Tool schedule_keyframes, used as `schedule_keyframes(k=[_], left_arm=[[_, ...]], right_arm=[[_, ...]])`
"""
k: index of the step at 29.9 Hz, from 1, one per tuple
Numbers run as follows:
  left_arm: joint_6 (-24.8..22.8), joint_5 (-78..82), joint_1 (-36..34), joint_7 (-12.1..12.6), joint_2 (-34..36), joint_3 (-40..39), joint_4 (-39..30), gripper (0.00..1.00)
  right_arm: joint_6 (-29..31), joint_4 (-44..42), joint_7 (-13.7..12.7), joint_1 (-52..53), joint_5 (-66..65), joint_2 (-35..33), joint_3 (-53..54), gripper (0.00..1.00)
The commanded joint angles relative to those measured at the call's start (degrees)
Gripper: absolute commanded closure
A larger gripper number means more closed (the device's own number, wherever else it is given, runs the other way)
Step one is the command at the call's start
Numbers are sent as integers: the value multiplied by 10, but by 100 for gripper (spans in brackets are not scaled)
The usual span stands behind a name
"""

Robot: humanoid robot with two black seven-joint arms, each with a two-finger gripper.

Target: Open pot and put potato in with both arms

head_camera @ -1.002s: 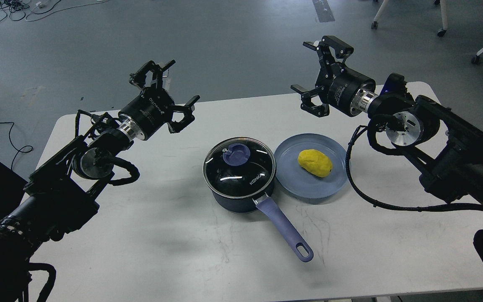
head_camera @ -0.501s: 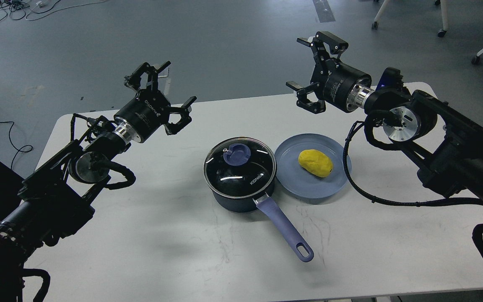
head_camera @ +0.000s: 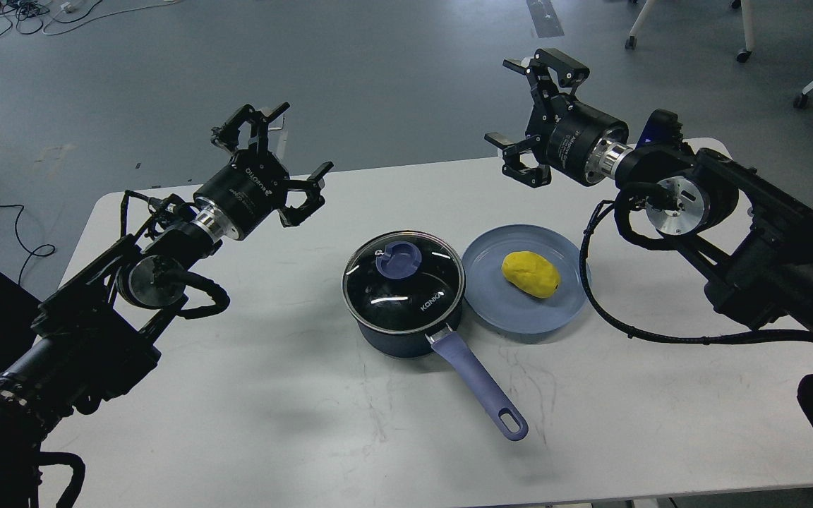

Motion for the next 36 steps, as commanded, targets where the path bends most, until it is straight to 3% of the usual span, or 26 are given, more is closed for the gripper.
schedule_keyframes(k=[1,27,30,31,33,34,35,36], left_arm=[[0,0,0,1,0,-1,0,1],[0,10,-9,-4,-2,0,-8,1],[0,75,-11,-45,2,0,-32,1],[0,119,-12,-76,7,0,-44,1],[0,168,-16,-112,14,1,-59,1],[22,224,-21,-148,17,3,-72,1],[43,251,-24,-165,18,4,-78,1],[82,311,-28,-199,19,4,-98,1]], right_arm=[[1,0,0,0,0,0,-1,0],[2,0,1,0,-4,-2,-1,0],[2,0,2,0,-5,-2,-2,0],[2,0,1,-1,-5,-3,-1,0],[2,0,2,-2,-5,-3,-1,0],[2,0,2,-3,-5,-4,-1,0],[2,0,2,-4,-5,-5,-1,0],[2,0,2,-6,-4,-8,-1,0]])
